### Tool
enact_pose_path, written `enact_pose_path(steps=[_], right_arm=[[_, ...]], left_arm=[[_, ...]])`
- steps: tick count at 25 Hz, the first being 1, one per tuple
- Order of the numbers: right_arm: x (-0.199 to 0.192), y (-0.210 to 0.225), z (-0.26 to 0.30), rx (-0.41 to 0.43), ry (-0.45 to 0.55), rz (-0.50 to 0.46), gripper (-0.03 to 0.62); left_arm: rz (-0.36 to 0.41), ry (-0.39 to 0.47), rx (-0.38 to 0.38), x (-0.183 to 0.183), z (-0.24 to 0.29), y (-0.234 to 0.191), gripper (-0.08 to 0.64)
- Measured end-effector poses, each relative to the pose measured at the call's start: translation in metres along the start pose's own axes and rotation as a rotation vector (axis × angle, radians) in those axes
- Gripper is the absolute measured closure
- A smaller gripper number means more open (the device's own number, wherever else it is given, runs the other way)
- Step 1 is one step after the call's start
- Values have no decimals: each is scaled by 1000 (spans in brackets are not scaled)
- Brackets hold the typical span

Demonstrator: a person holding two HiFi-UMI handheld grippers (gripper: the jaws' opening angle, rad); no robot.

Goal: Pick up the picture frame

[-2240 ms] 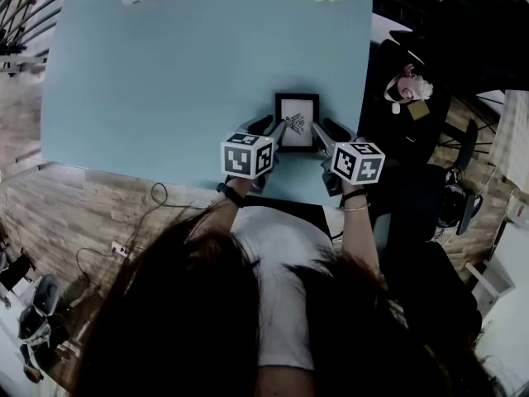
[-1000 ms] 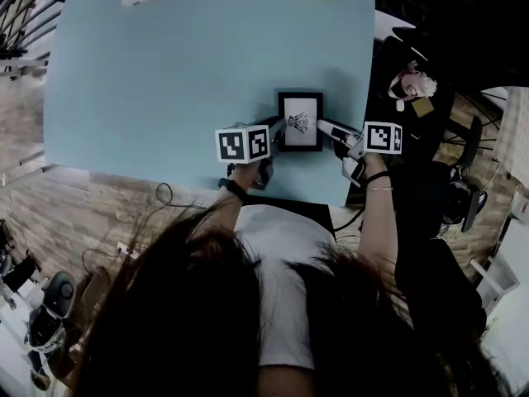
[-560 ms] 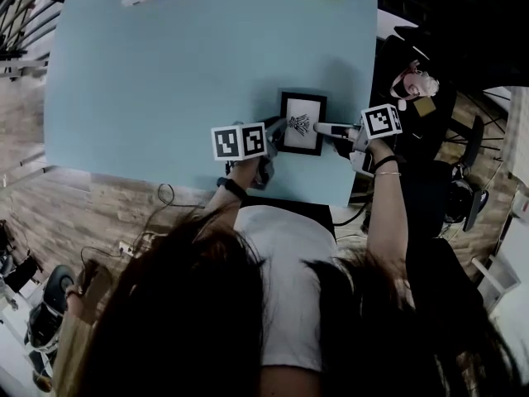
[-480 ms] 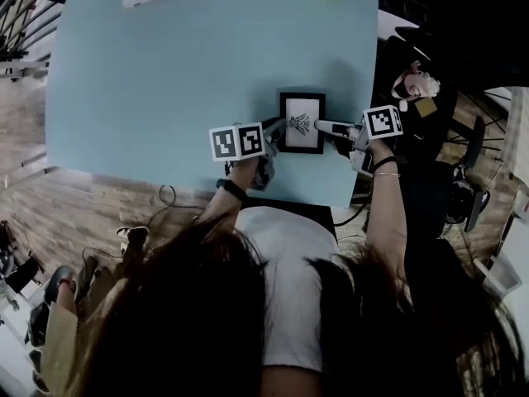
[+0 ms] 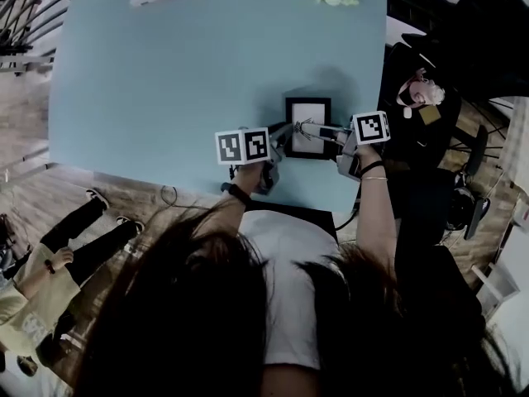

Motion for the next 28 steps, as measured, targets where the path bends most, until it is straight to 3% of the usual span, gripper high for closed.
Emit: enact_pose_path(steps=[5, 7, 9, 22, 28], right_arm=[[2, -1, 2, -7, 4, -10, 462], [0, 0, 0, -52, 23, -13, 495], [-2, 2, 0, -101, 46, 9, 577], [-6, 2, -2, -108, 95, 10, 578], [-6, -11, -2, -97, 106, -53, 578]], left_arm=[[-4, 2, -1, 1, -2, -1, 433], [-4, 2, -4, 0, -2, 0, 433], [-6, 3, -4, -1, -3, 0, 433], [6, 5, -11, -1, -1, 2, 431], [77, 27, -1, 5, -8, 8, 431]])
Point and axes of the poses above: the fingertips, and each gripper's own axes: z forward along the fingers, y to its right, x out of its top, the point moved 7 cm from there along -z, backward along the fingers, and after that the axes turned 8 degrees about z, right-handed, at the moved point
